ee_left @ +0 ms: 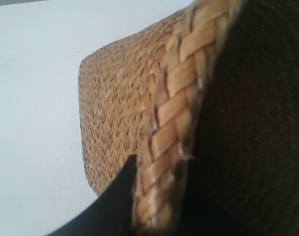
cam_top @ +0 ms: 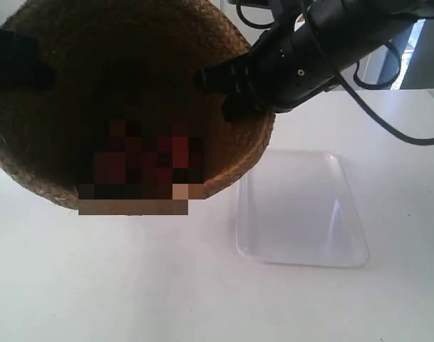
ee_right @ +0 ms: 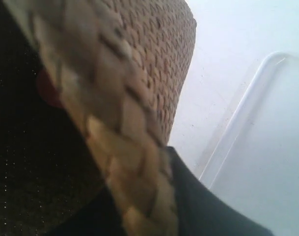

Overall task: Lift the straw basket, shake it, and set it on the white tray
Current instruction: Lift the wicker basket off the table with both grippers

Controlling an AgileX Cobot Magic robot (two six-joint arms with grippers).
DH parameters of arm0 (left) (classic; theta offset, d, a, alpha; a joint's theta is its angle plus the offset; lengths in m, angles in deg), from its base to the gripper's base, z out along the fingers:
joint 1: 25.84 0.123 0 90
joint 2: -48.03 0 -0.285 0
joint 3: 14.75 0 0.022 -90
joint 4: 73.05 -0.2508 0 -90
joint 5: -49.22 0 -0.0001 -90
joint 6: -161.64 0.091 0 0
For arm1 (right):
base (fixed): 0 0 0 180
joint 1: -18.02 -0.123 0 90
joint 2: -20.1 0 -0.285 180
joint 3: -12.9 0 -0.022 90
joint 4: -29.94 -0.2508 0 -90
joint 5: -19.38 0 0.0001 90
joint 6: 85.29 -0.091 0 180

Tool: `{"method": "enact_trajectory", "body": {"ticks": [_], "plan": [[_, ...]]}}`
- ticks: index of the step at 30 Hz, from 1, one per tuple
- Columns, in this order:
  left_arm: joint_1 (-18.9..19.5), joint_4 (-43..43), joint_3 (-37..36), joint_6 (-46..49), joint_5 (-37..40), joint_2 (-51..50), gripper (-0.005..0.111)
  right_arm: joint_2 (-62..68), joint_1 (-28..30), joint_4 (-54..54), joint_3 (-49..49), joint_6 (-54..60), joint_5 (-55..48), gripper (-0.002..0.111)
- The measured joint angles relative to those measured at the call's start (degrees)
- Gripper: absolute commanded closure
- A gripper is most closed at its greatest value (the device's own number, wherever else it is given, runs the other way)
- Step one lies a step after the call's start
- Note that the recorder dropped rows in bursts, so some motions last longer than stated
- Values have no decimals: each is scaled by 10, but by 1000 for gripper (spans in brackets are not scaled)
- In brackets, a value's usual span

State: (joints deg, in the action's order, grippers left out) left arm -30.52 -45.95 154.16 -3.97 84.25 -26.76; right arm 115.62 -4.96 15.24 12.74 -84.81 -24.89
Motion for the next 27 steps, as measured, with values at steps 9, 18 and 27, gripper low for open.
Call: {"method": "enact_trajectory", "body": {"ticks": [9,18,27], "plan": [[-13,0,-48,7,-13,-2,107,0,-13,5,-30,-5,5,108],[-14,10,-57,9,-42,4,107,-19,-16,17,-37,-5,11,108],[-14,11,-58,12,-36,4,107,-6,-16,17,-42,-5,24,108]]}}
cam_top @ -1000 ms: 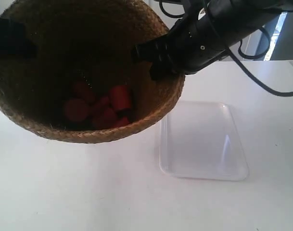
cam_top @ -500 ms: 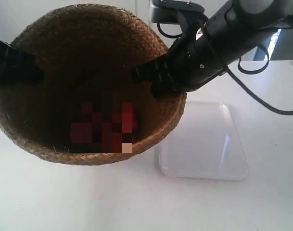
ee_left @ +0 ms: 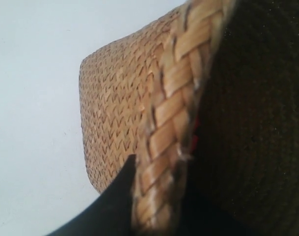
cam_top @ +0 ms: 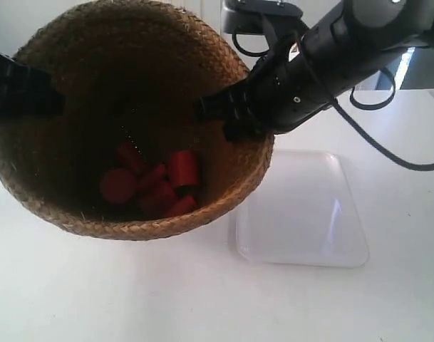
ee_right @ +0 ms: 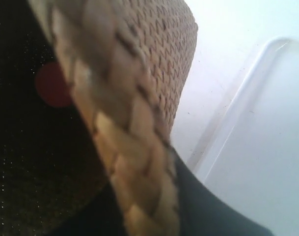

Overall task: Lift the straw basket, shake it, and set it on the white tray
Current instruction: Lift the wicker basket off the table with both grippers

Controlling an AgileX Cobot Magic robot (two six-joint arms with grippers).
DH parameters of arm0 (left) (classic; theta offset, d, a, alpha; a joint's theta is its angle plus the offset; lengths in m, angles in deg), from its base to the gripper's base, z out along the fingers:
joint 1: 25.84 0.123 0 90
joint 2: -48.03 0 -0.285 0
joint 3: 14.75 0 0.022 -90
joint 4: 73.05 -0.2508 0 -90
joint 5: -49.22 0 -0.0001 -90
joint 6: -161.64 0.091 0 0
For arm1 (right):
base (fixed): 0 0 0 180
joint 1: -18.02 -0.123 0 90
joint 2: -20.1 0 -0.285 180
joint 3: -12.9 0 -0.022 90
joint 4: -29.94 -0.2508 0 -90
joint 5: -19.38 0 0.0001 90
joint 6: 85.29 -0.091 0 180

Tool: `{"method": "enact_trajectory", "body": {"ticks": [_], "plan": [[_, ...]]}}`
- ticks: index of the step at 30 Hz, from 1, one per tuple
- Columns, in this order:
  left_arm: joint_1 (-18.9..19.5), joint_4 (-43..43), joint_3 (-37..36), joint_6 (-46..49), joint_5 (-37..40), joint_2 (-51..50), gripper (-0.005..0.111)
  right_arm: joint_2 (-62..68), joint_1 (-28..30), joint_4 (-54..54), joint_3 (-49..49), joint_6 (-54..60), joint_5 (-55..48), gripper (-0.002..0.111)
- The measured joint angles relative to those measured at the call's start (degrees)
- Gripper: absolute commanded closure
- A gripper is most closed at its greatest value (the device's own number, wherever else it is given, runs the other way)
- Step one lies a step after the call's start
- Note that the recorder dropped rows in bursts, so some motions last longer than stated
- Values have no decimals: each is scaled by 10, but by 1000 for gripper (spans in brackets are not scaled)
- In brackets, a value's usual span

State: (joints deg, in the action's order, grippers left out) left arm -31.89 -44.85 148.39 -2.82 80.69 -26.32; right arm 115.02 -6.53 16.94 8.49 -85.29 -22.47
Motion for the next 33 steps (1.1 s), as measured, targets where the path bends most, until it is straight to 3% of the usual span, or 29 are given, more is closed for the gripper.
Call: {"method": "enact_trajectory", "body": {"ticks": [3,4,7,29,33], "plan": [[0,-15,61,-3,80,21,107,-33,-1,0,60,0,-80,108],[-1,-3,73,-3,55,45,107,-80,-13,7,58,0,-41,108],[0,3,57,-6,44,37,107,-72,-18,46,29,-24,-26,108],[9,-32,21,-16,83,23,107,-32,-17,12,-17,-33,-29,108],[9,-29,110,-18,110,76,107,-122,-21,13,59,-39,-62,108]]}}
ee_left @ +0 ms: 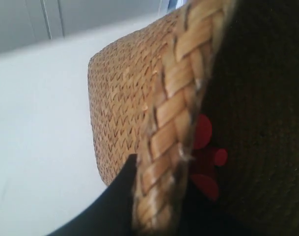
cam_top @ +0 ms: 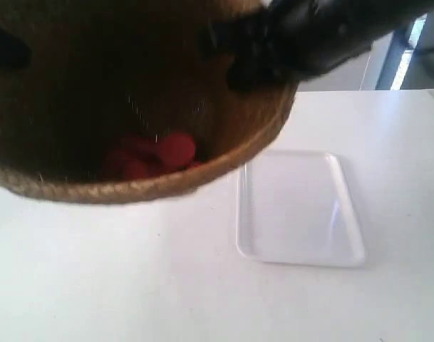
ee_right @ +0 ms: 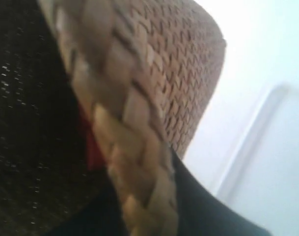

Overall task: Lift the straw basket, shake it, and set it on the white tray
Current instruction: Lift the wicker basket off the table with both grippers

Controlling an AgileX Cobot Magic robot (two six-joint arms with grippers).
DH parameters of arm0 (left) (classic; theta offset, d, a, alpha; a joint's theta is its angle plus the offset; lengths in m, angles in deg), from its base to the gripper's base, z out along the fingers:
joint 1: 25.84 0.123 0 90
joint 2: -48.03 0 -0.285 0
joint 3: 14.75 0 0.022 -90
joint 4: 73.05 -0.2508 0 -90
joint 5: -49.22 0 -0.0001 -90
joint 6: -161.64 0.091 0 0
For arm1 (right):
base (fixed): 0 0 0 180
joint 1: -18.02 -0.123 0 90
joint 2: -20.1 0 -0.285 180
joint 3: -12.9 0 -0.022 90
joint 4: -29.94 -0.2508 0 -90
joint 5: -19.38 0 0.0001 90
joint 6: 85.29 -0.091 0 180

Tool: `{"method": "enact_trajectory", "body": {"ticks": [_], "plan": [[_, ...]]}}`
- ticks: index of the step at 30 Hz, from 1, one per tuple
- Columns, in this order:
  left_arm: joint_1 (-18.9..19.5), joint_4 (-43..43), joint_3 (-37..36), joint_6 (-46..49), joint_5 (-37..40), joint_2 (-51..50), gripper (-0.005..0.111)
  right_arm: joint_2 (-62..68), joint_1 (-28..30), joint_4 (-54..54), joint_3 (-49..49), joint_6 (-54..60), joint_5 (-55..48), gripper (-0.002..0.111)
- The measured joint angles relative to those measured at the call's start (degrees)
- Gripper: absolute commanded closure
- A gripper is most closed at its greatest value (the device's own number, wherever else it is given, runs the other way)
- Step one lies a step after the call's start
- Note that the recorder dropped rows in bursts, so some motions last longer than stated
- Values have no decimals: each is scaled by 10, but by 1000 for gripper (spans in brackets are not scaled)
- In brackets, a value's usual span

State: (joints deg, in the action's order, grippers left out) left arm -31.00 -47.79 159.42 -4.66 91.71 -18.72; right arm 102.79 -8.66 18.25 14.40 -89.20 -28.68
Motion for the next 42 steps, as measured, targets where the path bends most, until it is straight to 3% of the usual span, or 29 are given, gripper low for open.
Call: {"method": "enact_trajectory", "body": {"ticks": [2,8,23,32,37,39,42], "plan": [[-2,29,-21,7,-65,30,107,-32,-13,11,-47,-5,81,108],[3,-2,-102,-7,-51,-15,107,45,-15,1,-106,-19,64,108],[3,-5,-93,-14,-54,2,107,52,-19,13,-99,-20,78,108],[3,-6,-125,-12,-69,-11,107,68,-19,14,-98,-20,67,108],[3,7,-49,-9,-20,9,107,20,-19,15,-19,-15,3,108],[3,32,-27,23,-41,33,107,-20,-22,19,-14,-11,38,108],[4,60,-57,40,-85,37,107,-23,-23,41,-63,-18,105,108]]}}
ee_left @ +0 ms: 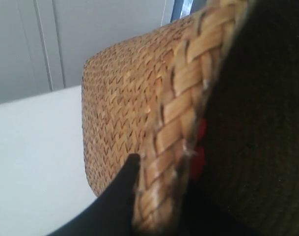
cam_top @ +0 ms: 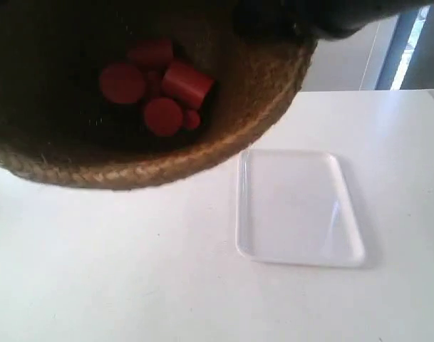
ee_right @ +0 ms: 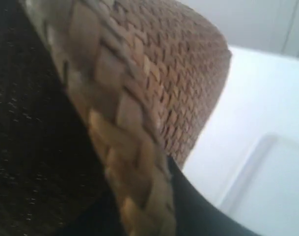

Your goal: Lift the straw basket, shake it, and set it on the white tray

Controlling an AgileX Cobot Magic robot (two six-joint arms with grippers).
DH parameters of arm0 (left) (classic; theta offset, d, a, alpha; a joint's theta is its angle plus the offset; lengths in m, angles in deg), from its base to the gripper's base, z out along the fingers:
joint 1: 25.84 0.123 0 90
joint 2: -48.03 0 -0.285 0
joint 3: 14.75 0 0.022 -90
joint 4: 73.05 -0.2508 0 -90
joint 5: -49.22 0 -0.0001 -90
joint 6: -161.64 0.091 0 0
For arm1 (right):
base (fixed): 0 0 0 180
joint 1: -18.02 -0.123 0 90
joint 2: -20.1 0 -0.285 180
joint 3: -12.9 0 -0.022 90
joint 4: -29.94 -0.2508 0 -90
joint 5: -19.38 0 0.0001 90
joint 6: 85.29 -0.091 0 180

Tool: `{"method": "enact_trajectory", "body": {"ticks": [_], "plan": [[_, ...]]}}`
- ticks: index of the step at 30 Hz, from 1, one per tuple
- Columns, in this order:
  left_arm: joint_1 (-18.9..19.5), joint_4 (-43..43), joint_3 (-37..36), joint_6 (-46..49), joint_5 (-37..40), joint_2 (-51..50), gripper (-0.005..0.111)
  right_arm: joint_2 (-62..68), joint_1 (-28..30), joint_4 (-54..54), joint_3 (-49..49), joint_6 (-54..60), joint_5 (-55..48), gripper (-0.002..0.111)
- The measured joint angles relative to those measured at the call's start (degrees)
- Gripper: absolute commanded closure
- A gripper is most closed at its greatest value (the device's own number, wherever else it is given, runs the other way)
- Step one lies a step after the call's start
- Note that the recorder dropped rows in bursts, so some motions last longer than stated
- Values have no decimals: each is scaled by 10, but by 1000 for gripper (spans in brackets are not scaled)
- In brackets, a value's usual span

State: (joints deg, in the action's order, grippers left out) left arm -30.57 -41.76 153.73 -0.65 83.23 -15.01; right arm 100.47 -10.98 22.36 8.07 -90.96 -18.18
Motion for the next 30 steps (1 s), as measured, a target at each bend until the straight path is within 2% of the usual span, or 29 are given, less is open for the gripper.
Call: {"method": "enact_trajectory", "body": {"ticks": [5,12,21,30], "plan": [[9,-24,-38,-5,32,-51,107,68,5,-12,-29,-16,-32,108],[10,-23,-34,0,34,-32,107,44,2,-15,-30,-13,-30,108],[10,-23,-80,1,28,-32,107,66,2,-15,-48,-13,-31,108],[10,-24,-82,1,21,-32,107,71,2,-15,-48,-13,-26,108]]}}
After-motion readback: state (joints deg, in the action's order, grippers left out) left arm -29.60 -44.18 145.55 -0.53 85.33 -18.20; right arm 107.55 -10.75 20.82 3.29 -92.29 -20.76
